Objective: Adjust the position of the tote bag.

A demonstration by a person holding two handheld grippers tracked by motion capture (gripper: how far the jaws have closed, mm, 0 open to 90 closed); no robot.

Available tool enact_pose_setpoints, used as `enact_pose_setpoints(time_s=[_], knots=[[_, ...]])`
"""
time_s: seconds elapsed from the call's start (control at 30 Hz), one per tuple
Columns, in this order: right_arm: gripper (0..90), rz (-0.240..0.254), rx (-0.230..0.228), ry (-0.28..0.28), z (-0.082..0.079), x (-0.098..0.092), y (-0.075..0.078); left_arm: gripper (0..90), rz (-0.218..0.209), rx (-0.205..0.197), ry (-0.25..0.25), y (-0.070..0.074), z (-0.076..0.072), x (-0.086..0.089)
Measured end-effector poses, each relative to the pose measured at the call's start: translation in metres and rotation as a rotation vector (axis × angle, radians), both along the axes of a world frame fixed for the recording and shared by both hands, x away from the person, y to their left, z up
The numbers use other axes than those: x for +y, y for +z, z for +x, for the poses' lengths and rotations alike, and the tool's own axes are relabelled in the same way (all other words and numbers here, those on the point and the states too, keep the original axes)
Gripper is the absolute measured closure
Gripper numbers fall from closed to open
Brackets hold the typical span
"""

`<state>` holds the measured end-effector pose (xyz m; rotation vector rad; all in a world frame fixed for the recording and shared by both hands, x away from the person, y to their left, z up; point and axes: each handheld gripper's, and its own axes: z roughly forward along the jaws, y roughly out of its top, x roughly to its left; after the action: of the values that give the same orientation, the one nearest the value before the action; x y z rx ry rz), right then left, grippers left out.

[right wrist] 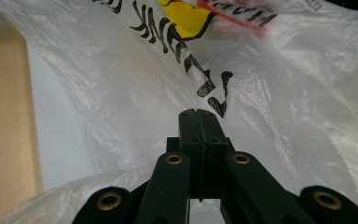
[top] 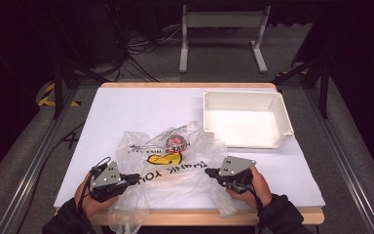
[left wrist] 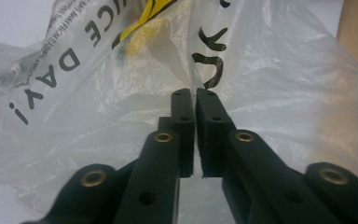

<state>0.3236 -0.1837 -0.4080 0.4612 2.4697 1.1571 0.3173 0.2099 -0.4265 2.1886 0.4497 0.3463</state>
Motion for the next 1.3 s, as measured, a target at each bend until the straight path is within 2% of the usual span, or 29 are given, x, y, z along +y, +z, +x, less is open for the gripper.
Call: enact_pose_setpoints(time_s=[0.1, 0.13, 0.2, 0.37, 0.67, 0.87, 0.93, 1.1, 1.23, 1.3], knots=[[90.0, 0.009, -0.011, -0.01, 0.004, 0.001, 0.003, 88.7, -0.004, -0.014, 0.002, 0.004, 0.005, 0.0], [90.0, 0.014, -0.017, -0.016, 0.007, 0.001, 0.004, 88.7, -0.02, -0.015, 0.004, 0.006, 0.008, 0.001], [90.0, 0.028, -0.026, -0.028, 0.012, 0.001, 0.007, 89.4, -0.027, -0.032, 0.022, 0.009, 0.012, 0.003], [90.0, 0.049, -0.054, -0.058, 0.022, 0.003, 0.014, 89.4, -0.069, -0.038, 0.06, 0.016, 0.02, 0.01], [90.0, 0.059, -0.077, -0.091, 0.037, 0.011, 0.02, 90.0, -0.076, -0.069, 0.099, 0.024, 0.034, 0.012], [90.0, 0.065, -0.096, -0.103, 0.044, 0.014, 0.025, 90.0, -0.099, -0.112, 0.135, 0.03, 0.036, 0.017], [90.0, 0.081, -0.106, -0.112, 0.047, 0.015, 0.028, 90.0, -0.112, -0.123, 0.146, 0.035, 0.038, 0.02], [90.0, 0.095, -0.123, -0.13, 0.055, 0.021, 0.032, 90.0, -0.133, -0.138, 0.161, 0.042, 0.042, 0.024], [90.0, 0.107, -0.122, -0.14, 0.06, 0.024, 0.034, 89.6, -0.165, -0.143, 0.193, 0.048, 0.045, 0.028], [90.0, 0.11, -0.119, -0.141, 0.062, 0.026, 0.035, 88.1, -0.168, -0.146, 0.194, 0.052, 0.044, 0.03]])
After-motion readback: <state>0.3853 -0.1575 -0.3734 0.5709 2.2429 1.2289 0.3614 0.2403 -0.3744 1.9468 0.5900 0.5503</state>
